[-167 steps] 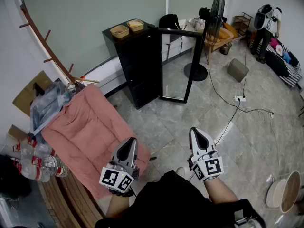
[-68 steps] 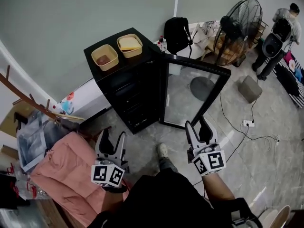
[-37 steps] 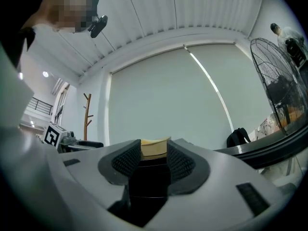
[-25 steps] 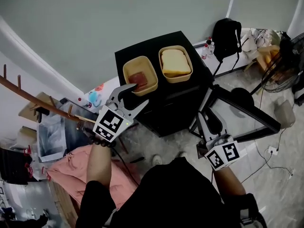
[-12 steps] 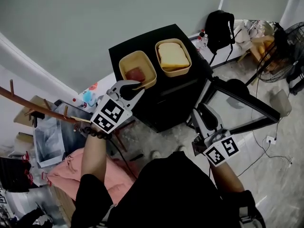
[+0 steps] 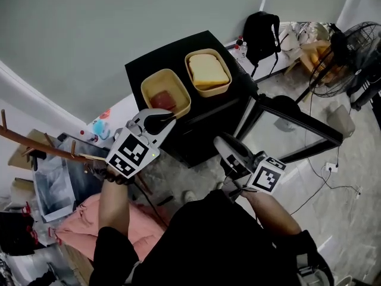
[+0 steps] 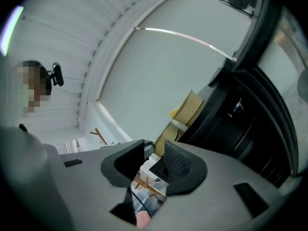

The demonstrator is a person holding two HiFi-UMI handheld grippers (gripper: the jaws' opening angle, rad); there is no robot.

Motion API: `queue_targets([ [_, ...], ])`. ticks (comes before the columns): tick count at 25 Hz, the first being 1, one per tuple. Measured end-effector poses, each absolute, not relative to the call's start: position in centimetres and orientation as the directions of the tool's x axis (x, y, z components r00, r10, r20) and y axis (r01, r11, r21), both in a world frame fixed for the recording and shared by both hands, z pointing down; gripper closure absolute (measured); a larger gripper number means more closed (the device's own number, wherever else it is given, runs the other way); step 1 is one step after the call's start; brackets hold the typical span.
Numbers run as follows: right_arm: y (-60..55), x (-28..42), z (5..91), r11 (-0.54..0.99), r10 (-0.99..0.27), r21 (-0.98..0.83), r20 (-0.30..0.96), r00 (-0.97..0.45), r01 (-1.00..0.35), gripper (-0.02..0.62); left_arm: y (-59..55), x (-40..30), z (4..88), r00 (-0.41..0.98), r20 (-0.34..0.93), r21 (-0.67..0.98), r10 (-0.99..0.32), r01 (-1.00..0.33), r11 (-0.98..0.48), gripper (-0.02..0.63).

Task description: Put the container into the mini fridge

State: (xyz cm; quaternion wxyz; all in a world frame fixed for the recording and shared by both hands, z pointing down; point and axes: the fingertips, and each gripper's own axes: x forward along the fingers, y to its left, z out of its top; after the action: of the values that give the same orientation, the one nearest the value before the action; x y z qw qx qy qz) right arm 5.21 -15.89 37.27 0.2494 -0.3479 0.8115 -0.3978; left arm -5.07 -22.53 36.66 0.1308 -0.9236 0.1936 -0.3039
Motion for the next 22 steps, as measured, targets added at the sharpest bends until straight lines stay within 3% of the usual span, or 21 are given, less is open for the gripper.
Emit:
queue_targets([
  [2,-16.5,4.3,37.7,0.398,-0.751,-0.867,-0.121,-0.649,-0.299,0.459,-21.6,-4.8,36.6,0.755,0.5,-0.353,-0.424,-0.27,-0.896,0.568],
  [10,-18.6,1.0,38.3,0.284,-0.724,-0.948,-0.115,-0.68,-0.142,0.313,-18.6,-4.6,36.2,0.781,0.476,-0.371,-0.405,-0.239,-0.897,0.568],
  [16,-20.0,-0.6,38.9,0.231,-0.707,-0.972,-0.139,-0.694,-0.041,0.289,-16.9,-5.0,36.1,0.787,0.452,-0.378,-0.42,-0.258,-0.889,0.568],
  [22,-20.6,-3.4,37.8,0.265,-0.664,-0.964,-0.159,-0.73,-0.031,0.279,-15.8,-6.0,36.0,0.796,0.445,-0.376,-0.411,-0.251,-0.892,0.568],
])
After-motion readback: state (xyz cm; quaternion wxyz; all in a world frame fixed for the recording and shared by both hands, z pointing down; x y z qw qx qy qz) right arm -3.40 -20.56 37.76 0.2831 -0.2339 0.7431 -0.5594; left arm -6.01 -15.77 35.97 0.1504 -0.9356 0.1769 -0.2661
